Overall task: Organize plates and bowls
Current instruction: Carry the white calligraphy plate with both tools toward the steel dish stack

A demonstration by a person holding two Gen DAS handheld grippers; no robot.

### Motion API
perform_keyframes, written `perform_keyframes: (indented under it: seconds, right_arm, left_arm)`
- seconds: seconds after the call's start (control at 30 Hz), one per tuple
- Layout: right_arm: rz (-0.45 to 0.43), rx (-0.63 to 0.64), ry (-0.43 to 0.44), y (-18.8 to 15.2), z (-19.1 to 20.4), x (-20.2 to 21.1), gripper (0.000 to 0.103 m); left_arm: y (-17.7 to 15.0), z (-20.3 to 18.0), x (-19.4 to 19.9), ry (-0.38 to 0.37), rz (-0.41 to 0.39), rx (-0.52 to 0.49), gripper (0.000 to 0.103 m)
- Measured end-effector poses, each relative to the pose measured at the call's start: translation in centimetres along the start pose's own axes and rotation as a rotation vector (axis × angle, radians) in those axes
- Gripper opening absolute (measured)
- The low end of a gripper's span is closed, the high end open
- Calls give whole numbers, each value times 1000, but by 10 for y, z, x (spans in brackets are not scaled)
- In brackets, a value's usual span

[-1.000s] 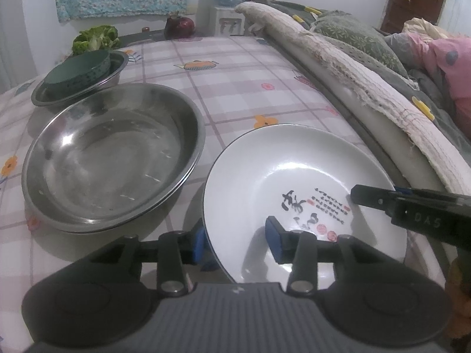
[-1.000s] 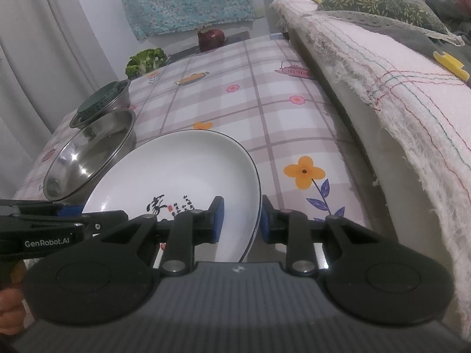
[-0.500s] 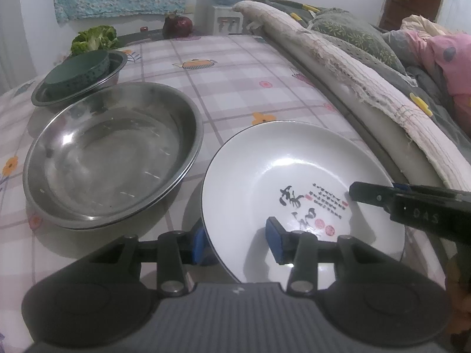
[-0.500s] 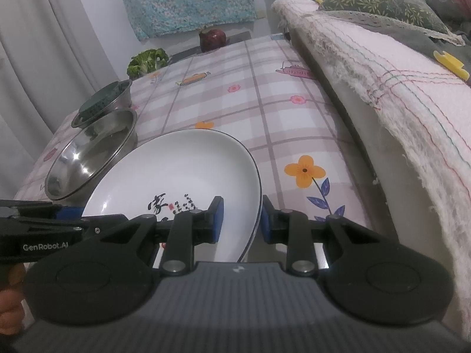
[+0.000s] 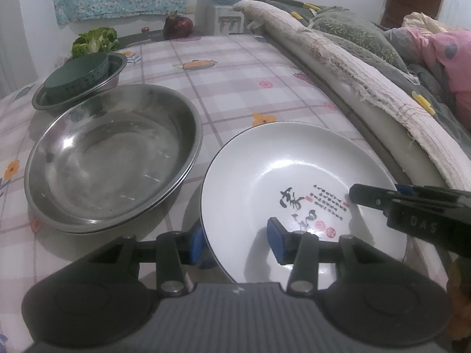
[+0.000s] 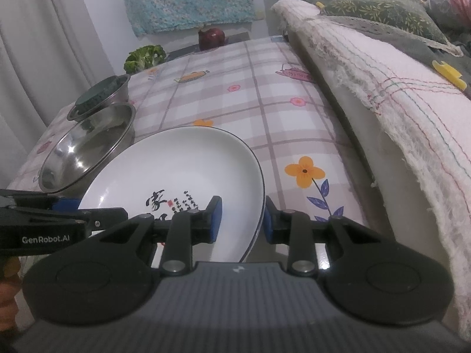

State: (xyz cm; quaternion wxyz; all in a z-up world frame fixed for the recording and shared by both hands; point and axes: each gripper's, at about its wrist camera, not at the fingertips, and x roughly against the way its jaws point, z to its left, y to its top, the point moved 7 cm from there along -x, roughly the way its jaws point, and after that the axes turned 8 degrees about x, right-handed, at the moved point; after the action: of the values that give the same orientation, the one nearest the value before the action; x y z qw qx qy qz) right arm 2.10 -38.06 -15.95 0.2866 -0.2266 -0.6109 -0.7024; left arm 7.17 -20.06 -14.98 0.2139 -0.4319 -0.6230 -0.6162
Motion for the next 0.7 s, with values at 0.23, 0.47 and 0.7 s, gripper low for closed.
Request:
perform_keyframes:
  seconds: [0.23, 0.47, 0.7]
  right_arm:
    - [8, -21, 7, 2, 0, 3, 29]
    - [2, -17, 8, 5, 2, 8, 29]
    - [-6, -12, 5, 10, 3, 13, 29]
  left_arm:
    - [4, -2, 9, -2, -30, 0, 45]
    - [6, -1, 13, -3, -38, 10, 45]
    - [11, -2, 21, -10, -63, 15, 45]
